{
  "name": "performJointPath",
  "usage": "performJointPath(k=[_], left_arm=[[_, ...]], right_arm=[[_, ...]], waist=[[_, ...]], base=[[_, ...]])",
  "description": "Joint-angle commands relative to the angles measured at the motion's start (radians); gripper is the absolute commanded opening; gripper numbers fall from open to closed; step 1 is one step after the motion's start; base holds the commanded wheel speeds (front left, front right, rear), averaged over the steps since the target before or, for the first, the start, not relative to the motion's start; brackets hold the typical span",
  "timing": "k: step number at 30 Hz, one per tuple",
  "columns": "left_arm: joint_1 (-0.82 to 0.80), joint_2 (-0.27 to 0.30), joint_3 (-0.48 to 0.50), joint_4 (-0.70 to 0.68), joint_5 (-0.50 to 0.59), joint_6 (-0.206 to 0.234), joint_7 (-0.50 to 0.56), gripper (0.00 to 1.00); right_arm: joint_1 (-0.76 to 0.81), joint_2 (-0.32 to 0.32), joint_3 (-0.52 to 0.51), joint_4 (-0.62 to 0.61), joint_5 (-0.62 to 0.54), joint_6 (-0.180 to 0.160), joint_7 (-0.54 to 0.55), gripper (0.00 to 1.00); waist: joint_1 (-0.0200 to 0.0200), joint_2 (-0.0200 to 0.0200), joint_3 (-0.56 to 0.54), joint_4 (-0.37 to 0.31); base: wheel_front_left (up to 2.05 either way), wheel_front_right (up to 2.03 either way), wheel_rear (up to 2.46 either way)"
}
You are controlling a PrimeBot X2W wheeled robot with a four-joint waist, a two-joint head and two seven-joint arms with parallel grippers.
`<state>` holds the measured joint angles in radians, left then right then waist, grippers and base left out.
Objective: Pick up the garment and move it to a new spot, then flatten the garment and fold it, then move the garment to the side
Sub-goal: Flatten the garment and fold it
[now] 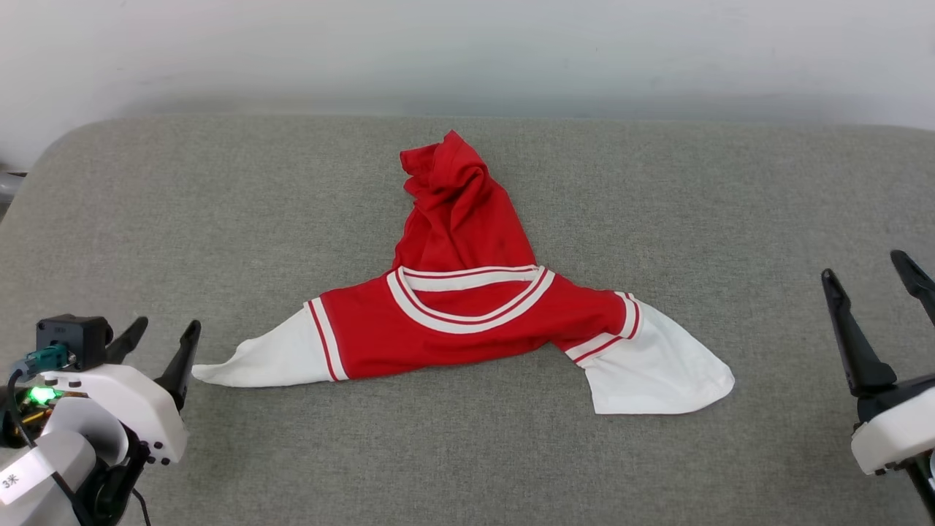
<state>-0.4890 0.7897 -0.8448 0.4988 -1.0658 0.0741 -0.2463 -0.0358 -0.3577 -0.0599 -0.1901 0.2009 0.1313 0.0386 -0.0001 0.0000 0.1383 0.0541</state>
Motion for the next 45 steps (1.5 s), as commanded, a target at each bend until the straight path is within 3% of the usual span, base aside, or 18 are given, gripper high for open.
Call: performJointPath(k=[1, 7, 8, 13, 18, 23, 30, 38, 39, 40, 41, 45], left_arm=[[0.009, 0.006, 0.004, -0.011, 0.007, 0.01, -0.005, 1.0], [0.027, 0.05, 0.036, -0.148, 0.055, 0.09, -0.014, 1.0], [0.031, 0.061, 0.044, -0.186, 0.07, 0.116, -0.016, 1.0], [0.035, 0.072, 0.051, -0.259, 0.093, 0.162, -0.017, 1.0], [0.026, 0.071, 0.047, -0.295, 0.113, 0.189, -0.017, 1.0], [0.006, 0.063, 0.041, -0.327, 0.135, 0.206, -0.015, 1.0], [-0.023, 0.047, 0.037, -0.341, 0.158, 0.217, -0.014, 1.0], [-0.034, 0.034, 0.034, -0.327, 0.166, 0.211, -0.016, 1.0], [-0.034, 0.034, 0.035, -0.323, 0.166, 0.21, -0.016, 1.0], [-0.033, 0.034, 0.035, -0.321, 0.166, 0.209, -0.016, 1.0], [-0.032, 0.034, 0.036, -0.318, 0.165, 0.208, -0.016, 1.0], [-0.028, 0.047, 0.035, -0.305, 0.161, 0.202, -0.012, 1.0]], right_arm=[[-0.013, -0.017, 0.01, -0.006, 0.01, -0.001, 0.016, 1.0], [-0.075, -0.199, 0.155, -0.003, 0.139, -0.001, 0.267, 1.0], [-0.099, -0.261, 0.223, 0.007, 0.182, -0.001, 0.363, 1.0], [-0.193, -0.372, 0.404, 0.046, 0.306, -0.001, 0.604, 1.0], [-0.29, -0.405, 0.507, 0.108, 0.374, -0.001, 0.707, 1.0], [-0.399, -0.396, 0.597, 0.224, 0.424, -0.001, 0.767, 1.0], [-0.5, -0.369, 0.73, 0.378, 0.447, -0.001, 0.749, 1.0], [-0.476, -0.342, 0.952, 0.484, 0.508, 0.005, 0.723, 1.0], [-0.473, -0.342, 0.975, 0.49, 0.516, 0.006, 0.714, 0.75], [-0.475, -0.339, 0.985, 0.496, 0.527, 0.006, 0.697, 0.13], [-0.481, -0.335, 0.993, 0.501, 0.536, 0.006, 0.682, 0.0], [-0.539, -0.343, 0.96, 0.517, 0.537, 0.0, 0.555, 0.0]], waist=[[0.0001, 0.0, -0.002, 0.001], [0.0001, 0.0, -0.004, 0.005], [0.0001, 0.0, 0.001, 0.009], [0.0001, 0.0, 0.021, 0.022], [0.0001, 0.0, 0.045, 0.041], [0.0001, 0.0, 0.082, 0.068], [0.0001, 0.0, 0.133, 0.097], [0.0001, 0.0, 0.145, 0.101], [0.0001, 0.0, 0.144, 0.099], [0.0001, 0.0, 0.142, 0.096], [0.0001, 0.0, 0.139, 0.093], [0.0001, 0.0, 0.117, 0.078]], base=[[0.0, 0.0, 0.0], [0.0, 0.0, 0.0], [0.0, 0.0, 0.0], [0.0, 0.0, 0.0], [0.0, 0.0, 0.0], [0.0, 0.0, 0.0], [0.0, 0.0, 0.0], [0.0, 0.0, 0.0], [0.0, 0.0, 0.0], [0.0, 0.0, 0.0], [0.0, 0.0, 0.0], [0.0, 0.0, 0.0]])
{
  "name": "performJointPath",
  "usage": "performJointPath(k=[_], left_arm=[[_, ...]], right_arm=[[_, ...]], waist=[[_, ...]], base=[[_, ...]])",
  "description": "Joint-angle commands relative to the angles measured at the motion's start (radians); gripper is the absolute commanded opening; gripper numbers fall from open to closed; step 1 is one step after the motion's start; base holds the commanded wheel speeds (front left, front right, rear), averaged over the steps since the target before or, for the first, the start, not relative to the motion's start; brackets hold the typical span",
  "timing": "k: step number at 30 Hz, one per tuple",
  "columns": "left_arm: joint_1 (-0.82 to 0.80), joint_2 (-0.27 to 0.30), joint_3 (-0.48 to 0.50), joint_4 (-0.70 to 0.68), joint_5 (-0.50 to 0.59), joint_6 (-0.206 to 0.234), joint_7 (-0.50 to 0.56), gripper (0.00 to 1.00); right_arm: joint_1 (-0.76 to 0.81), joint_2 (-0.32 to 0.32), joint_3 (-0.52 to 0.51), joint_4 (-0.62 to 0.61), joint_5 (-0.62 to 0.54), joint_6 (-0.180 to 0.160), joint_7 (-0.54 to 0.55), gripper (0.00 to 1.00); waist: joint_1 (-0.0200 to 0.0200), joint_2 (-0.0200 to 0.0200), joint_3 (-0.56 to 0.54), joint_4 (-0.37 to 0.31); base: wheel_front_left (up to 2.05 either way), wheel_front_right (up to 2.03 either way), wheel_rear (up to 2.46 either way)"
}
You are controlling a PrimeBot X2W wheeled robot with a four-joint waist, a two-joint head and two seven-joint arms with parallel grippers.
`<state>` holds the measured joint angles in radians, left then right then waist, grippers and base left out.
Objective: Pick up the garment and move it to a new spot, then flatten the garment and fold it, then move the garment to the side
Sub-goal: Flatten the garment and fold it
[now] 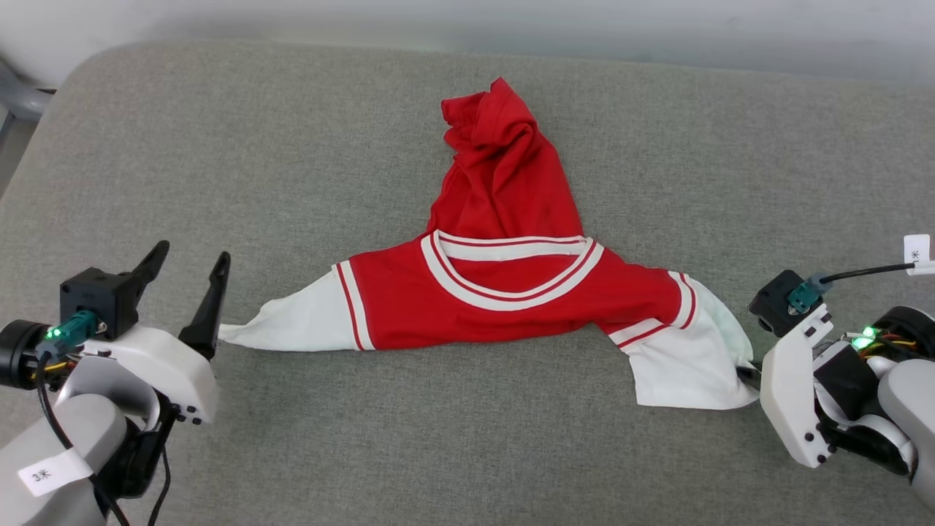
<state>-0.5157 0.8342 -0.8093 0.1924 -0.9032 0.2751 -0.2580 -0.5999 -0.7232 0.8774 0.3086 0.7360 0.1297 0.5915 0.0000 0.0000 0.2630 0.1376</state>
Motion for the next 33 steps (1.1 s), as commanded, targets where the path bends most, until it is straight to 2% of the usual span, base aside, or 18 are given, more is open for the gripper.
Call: performJointPath(k=[1, 5, 9, 13, 19, 23, 28, 33], left_arm=[[-0.001, 0.006, 0.0, 0.003, -0.003, 0.0, 0.002, 1.0], [-0.009, 0.028, -0.005, -0.004, 0.004, -0.01, 0.015, 1.0], [-0.028, 0.06, -0.012, -0.029, 0.008, -0.033, 0.053, 1.0], [-0.062, 0.096, -0.033, -0.07, -0.007, -0.088, 0.146, 1.0], [-0.127, 0.146, -0.08, -0.124, -0.069, -0.196, 0.381, 1.0], [-0.165, 0.16, -0.122, -0.12, -0.096, -0.235, 0.554, 1.0], [-0.205, 0.14, -0.168, -0.072, -0.104, -0.266, 0.697, 1.0], [-0.22, 0.096, -0.192, 0.022, -0.125, -0.295, 0.75, 1.0]], right_arm=[[0.008, 0.021, 0.003, 0.019, -0.001, 0.001, -0.039, 0.0], [-0.048, 0.021, -0.072, 0.02, -0.025, 0.0, -0.181, 0.0], [-0.063, 0.036, -0.134, 0.021, -0.065, 0.0, -0.278, 0.0], [-0.071, 0.049, -0.188, 0.006, -0.099, 0.0, -0.334, 0.0], [-0.068, 0.063, -0.257, -0.035, -0.143, 0.0, -0.361, 0.0], [-0.05, 0.073, -0.282, -0.069, -0.167, 0.0, -0.348, 0.0], [-0.038, 0.083, -0.295, -0.108, -0.188, 0.0, -0.33, 0.0], [-0.04, 0.078, -0.307, -0.143, -0.201, 0.0, -0.311, 0.0]], waist=[[0.0, 0.0, -0.015, -0.01], [0.0, 0.0, -0.041, -0.024], [0.0, 0.0, -0.061, -0.032], [0.0, 0.0, -0.071, -0.033], [0.0, 0.0, -0.069, -0.034], [0.0, 0.0, -0.055, -0.042], [0.0, 0.0, -0.03, -0.057], [0.0, 0.0, 0.002, -0.075]], base=[[0.0, 0.0, 0.0], [0.0, 0.0, 0.0], [0.0, 0.0, 0.0], [0.0, 0.0, 0.0], [0.0, 0.0, 0.0], [0.0, 0.0, 0.0], [0.0, 0.0, 0.0], [0.0, 0.0, 0.0]])
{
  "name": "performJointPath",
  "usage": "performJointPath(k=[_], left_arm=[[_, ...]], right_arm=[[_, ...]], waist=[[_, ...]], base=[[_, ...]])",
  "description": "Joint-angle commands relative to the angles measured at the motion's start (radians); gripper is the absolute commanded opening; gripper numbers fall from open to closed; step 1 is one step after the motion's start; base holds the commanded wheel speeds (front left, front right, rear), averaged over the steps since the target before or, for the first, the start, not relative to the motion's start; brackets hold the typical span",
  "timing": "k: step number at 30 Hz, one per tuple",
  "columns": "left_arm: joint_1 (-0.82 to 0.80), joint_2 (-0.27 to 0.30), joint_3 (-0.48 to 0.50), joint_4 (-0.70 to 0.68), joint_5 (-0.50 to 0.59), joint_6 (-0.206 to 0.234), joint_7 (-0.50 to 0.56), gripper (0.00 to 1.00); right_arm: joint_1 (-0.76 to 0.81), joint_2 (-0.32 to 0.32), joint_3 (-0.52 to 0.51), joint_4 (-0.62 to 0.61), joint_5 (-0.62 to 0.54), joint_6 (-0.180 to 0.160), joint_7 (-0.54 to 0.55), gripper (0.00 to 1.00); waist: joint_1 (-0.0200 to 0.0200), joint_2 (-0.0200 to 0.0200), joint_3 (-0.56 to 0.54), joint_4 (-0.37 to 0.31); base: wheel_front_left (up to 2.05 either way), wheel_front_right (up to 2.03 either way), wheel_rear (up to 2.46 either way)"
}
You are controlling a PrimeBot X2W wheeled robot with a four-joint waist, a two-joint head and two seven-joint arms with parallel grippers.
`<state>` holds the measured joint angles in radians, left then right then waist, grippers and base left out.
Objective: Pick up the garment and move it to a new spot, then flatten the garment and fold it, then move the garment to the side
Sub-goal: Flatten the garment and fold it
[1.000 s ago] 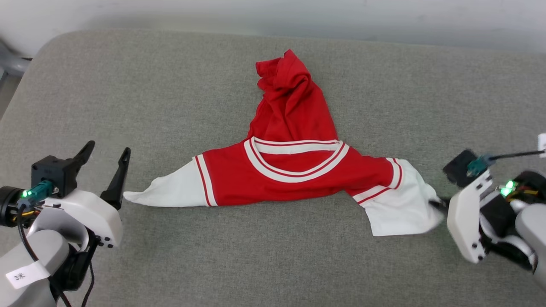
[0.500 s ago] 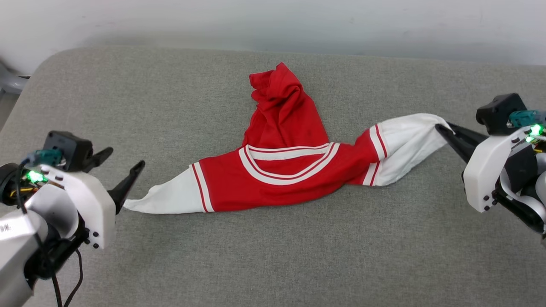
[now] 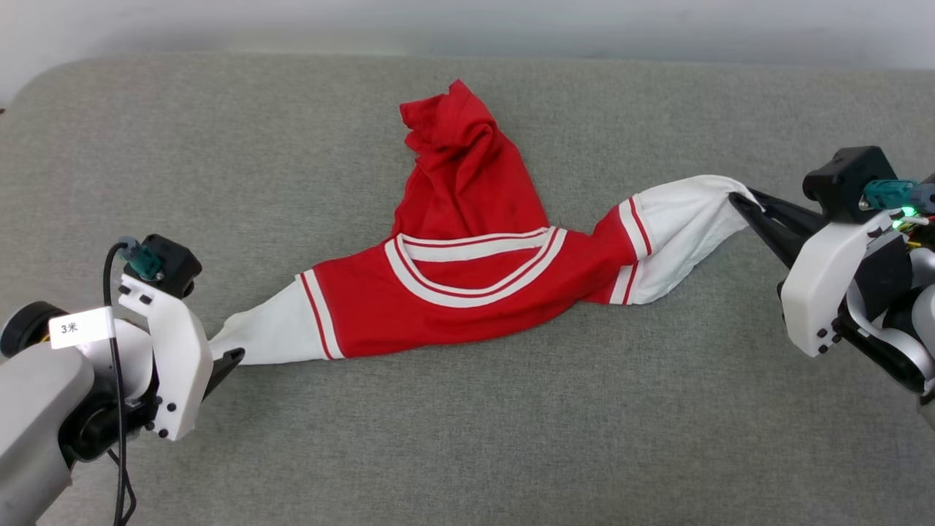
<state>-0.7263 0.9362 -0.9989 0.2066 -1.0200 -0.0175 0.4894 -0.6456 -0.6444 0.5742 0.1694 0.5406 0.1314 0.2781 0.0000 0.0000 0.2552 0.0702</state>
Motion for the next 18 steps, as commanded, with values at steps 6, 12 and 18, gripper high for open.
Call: performJointPath(k=[6, 12, 18], left_arm=[[-0.014, -0.065, -0.032, 0.149, 0.001, -0.036, 0.011, 1.0], [0.001, -0.137, -0.081, 0.284, 0.024, -0.066, 0.007, 1.0], [-0.009, -0.172, -0.1, 0.328, 0.029, -0.097, -0.036, 0.0]], right_arm=[[-0.006, -0.008, -0.012, -0.036, -0.014, -0.001, 0.021, 0.0], [-0.006, -0.01, -0.014, -0.057, -0.017, -0.001, 0.033, 0.0], [0.004, -0.009, -0.016, -0.066, -0.016, -0.001, 0.034, 0.0]], waist=[[0.0, 0.0, 0.042, -0.025], [0.0, 0.0, 0.057, -0.032], [0.0, 0.0, 0.056, -0.028]], base=[[0.0, 0.0, 0.0], [0.0, 0.0, 0.0], [0.0, 0.0, 0.0]])
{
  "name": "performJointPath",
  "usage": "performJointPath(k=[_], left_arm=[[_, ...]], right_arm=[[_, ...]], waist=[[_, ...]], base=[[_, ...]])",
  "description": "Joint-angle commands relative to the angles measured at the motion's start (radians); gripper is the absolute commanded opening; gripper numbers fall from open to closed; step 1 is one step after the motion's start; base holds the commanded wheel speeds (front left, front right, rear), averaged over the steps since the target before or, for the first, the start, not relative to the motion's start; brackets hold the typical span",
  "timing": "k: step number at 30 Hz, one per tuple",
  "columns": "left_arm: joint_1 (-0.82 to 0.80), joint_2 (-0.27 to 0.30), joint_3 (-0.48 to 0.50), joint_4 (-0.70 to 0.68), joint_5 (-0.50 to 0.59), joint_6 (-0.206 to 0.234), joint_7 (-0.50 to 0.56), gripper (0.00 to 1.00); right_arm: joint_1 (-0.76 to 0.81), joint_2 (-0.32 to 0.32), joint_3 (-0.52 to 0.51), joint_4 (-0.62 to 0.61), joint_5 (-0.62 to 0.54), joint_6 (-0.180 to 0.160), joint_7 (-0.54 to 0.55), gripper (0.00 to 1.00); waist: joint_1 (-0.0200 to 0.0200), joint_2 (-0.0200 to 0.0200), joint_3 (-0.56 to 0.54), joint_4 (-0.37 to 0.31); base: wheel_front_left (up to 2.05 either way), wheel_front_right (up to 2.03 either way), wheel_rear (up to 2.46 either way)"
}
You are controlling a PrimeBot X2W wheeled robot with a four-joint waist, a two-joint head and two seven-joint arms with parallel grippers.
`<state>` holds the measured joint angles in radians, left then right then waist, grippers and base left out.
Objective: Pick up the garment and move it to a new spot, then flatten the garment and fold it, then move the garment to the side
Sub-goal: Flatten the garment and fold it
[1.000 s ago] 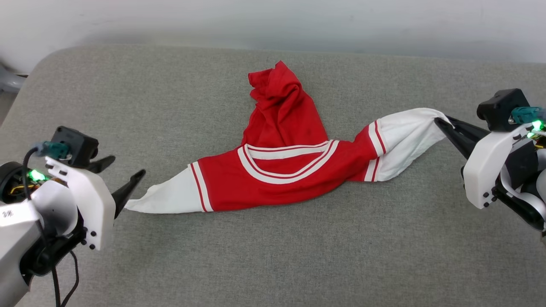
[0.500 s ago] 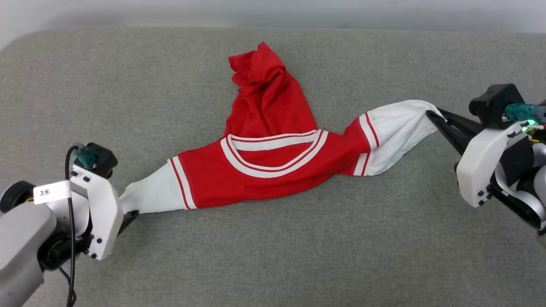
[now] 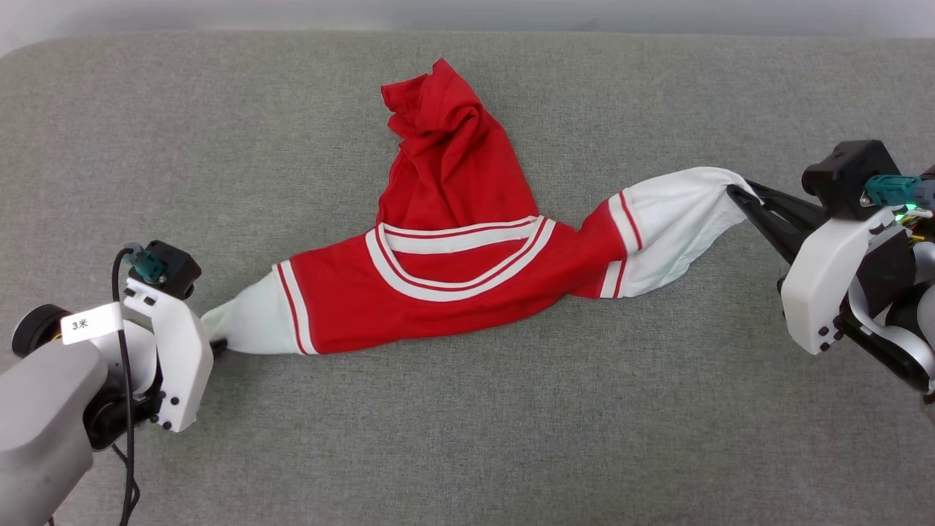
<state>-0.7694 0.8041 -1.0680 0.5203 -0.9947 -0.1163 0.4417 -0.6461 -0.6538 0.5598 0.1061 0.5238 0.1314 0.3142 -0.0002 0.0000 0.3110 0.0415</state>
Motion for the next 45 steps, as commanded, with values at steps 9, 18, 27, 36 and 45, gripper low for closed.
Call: performJointPath(k=[9, 18, 27, 36, 45], left_arm=[[-0.041, -0.013, 0.015, 0.004, 0.019, -0.011, -0.139, 0.0], [-0.085, 0.07, 0.074, -0.201, 0.066, 0.035, -0.258, 0.0], [-0.148, 0.137, 0.157, -0.47, 0.094, 0.111, -0.323, 0.0], [-0.273, 0.147, 0.252, -0.6, 0.102, 0.14, -0.358, 0.0], [-0.408, 0.116, 0.305, -0.584, 0.095, 0.117, -0.342, 0.0]], right_arm=[[0.021, 0.015, -0.019, 0.003, 0.003, -0.002, -0.037, 0.0], [0.0, 0.024, -0.11, 0.007, -0.024, -0.002, -0.116, 0.0], [-0.048, 0.013, -0.237, -0.046, -0.06, -0.002, -0.137, 0.0], [-0.154, -0.016, -0.335, -0.121, -0.09, -0.002, -0.102, 0.0], [-0.319, -0.044, -0.343, -0.108, -0.074, -0.002, -0.058, 0.0]], waist=[[0.0002, 0.0, -0.042, 0.014], [0.0002, 0.0, -0.135, 0.027], [0.0002, 0.0, -0.213, 0.027], [0.0002, 0.0, -0.248, 0.007], [0.0002, 0.0, -0.219, -0.021]], base=[[0.0, 0.0, 0.0], [0.0, 0.0, 0.0], [0.0, 0.0, 0.0], [0.0, 0.0, 0.0], [0.0, 0.0, 0.0]])
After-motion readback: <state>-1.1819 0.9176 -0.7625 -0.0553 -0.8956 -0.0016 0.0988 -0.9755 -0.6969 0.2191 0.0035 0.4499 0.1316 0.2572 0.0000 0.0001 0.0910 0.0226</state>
